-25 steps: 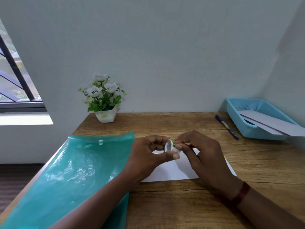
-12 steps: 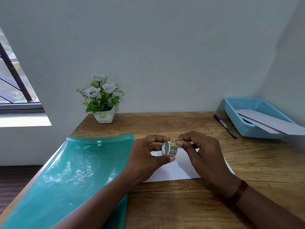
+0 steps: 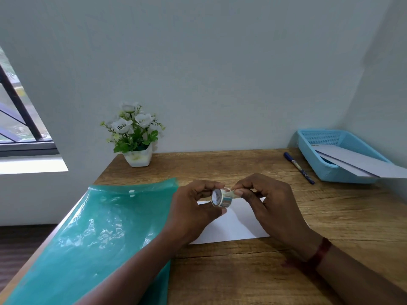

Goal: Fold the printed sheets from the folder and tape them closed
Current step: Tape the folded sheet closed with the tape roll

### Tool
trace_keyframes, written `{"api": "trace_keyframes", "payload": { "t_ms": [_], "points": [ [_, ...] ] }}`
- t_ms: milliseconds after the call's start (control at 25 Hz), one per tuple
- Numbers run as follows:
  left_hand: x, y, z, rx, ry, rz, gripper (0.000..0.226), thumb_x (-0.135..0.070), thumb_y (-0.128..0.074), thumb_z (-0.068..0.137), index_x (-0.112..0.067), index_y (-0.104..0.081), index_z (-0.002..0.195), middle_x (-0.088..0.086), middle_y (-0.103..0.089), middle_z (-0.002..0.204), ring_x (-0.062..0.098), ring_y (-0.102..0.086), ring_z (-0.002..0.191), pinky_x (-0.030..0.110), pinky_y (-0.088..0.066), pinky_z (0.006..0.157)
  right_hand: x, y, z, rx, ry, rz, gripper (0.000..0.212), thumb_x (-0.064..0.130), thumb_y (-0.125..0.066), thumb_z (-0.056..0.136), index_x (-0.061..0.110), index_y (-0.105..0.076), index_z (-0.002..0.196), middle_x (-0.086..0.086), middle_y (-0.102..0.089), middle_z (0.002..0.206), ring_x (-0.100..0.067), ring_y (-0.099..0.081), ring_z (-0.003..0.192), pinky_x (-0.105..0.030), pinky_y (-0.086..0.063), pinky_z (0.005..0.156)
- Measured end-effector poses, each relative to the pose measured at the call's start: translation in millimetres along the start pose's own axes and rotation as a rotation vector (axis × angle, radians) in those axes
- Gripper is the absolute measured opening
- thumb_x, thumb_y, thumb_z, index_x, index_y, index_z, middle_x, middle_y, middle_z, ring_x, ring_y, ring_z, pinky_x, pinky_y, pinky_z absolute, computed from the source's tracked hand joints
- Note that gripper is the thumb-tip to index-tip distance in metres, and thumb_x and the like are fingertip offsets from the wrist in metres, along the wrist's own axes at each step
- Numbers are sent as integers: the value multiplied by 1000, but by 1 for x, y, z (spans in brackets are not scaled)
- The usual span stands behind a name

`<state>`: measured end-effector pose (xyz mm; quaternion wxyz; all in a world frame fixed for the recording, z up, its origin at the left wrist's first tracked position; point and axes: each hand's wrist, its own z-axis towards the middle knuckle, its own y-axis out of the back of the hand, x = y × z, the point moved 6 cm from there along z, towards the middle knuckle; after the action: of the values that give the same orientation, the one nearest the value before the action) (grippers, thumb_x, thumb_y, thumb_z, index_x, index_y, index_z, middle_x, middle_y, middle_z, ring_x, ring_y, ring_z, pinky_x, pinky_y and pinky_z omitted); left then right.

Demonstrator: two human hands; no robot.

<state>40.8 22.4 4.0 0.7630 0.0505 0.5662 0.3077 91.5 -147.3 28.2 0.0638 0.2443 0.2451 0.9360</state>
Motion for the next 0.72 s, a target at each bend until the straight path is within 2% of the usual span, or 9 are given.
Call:
{"api": "trace_keyframes", "payload": {
  "t_ms": [160, 360, 480, 560, 720],
  "points": [
    [0, -1, 0, 0, 0, 4, 48, -12, -89, 64, -40, -68, 97, -17, -71, 103, -2, -65, 97, 19, -57, 81, 0, 1, 1, -10, -2, 0, 13, 23, -64, 88, 15, -74, 91, 9, -71, 85, -3, -62, 77, -12, -47, 63],
    [2, 0, 0, -6, 18, -35, 48, -6, -88, 63, -36, -69, 96, -17, -71, 100, -2, -66, 96, 17, -56, 78, -6, 7, 3, -49, -116, 84, 5, 24, -68, 88, 21, -72, 89, 18, -67, 84, 1, -63, 79, -8, -46, 64],
    [5, 1, 2, -12, 50, -61, 48, -2, -88, 63, -35, -69, 94, -17, -72, 99, -1, -68, 95, 22, -58, 78, -10, 14, 5, -91, -159, 107, 17, 31, -61, 85, 18, -73, 89, 16, -69, 86, -1, -65, 81, -10, -48, 63],
    [6, 2, 1, -7, 69, -72, 47, -4, -88, 64, -33, -69, 95, -16, -72, 100, 0, -68, 94, 23, -59, 77, -9, 14, 5, -85, -137, 79, 17, 30, -63, 85, 18, -73, 90, 14, -69, 87, -2, -65, 82, -11, -49, 63],
    [-1, 11, 2, -47, 75, -35, 40, -13, -86, 69, -36, -66, 95, -16, -71, 95, -4, -67, 87, 16, -57, 70, -4, 14, 3, -84, -11, -34, 8, 20, -70, 86, 15, -75, 90, 7, -67, 87, -6, -63, 80, -22, -52, 64]
  ]
}}
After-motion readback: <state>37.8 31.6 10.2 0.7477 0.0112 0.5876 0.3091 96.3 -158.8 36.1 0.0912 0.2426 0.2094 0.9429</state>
